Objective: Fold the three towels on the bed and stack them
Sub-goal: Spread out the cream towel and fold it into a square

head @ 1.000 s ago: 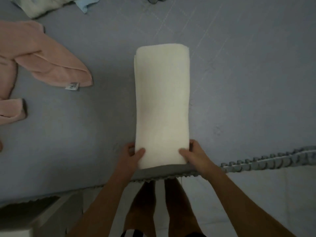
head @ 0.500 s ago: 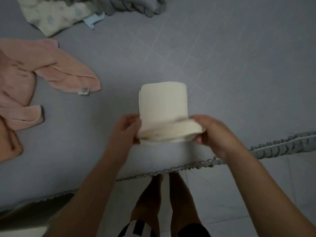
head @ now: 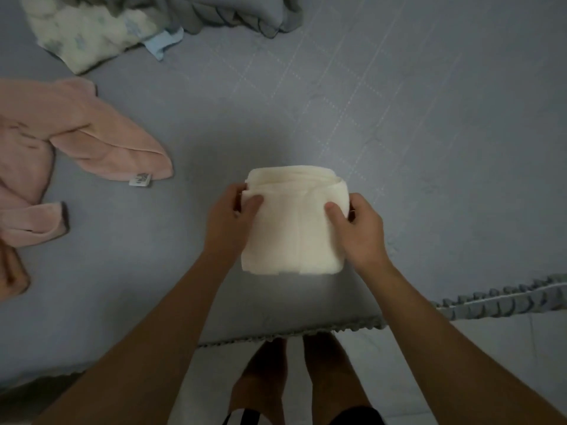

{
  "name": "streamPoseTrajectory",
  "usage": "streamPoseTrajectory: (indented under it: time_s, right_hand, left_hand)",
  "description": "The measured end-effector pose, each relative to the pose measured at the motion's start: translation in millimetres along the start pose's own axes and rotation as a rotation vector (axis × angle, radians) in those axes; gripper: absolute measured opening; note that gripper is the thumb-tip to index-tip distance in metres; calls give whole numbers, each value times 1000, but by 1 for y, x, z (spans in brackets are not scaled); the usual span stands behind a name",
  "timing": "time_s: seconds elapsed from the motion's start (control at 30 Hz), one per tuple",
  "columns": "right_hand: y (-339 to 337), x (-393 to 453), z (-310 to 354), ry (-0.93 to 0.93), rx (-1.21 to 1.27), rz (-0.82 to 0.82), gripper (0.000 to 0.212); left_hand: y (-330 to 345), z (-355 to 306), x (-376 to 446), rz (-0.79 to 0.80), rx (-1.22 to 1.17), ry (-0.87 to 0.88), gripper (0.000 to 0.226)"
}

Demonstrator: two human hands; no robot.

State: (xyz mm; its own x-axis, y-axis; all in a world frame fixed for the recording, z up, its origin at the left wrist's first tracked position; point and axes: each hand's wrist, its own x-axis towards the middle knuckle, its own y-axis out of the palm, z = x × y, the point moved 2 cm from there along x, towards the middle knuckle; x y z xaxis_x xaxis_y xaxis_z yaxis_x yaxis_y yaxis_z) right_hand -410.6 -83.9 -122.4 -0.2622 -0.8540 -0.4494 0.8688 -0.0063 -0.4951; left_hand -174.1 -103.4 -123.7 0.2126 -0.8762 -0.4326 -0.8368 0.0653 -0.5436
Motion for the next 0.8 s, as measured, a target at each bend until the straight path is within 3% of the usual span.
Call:
streamPoseTrajectory:
  time_s: [0.1, 0.13, 0.2, 0.27, 0.37, 0.43, 0.5, 0.57, 0.67, 0.8]
  right_hand:
    - [1, 24, 9, -17, 21, -40, 18]
    - [4, 37, 10, -22, -11, -24, 11]
    - [11, 59, 8, -69, -152, 42, 29]
    - [16, 72, 9, -215, -304, 68, 43]
    - [17, 77, 13, -530, -417, 99, 35]
    - [15, 76, 13, -630, -520, 210, 38]
    - [11, 79, 12, -640, -598, 306, 40]
    - [7, 83, 17, -638, -613, 314, 29]
    - [2, 89, 28, -618, -569, 259, 16]
    - [2, 99, 30, -582, -553, 146, 17]
  left_hand:
    - [-2, -10, 11, -129, 69, 59, 21]
    - [1, -12, 21, -116, 136, 69, 20]
    - [11, -12, 39, -24, 312, 69, 20]
    - [17, -12, 53, 17, 442, 146, 19]
    - [19, -20, 62, 20, 510, 413, 17]
    - [22, -24, 67, 204, 555, 473, 32]
    - [24, -26, 72, 403, 641, 460, 45]
    - [24, -29, 76, 498, 752, 501, 46]
    - [21, -38, 84, 496, 763, 561, 30]
    - [17, -44, 96, 457, 564, 485, 27]
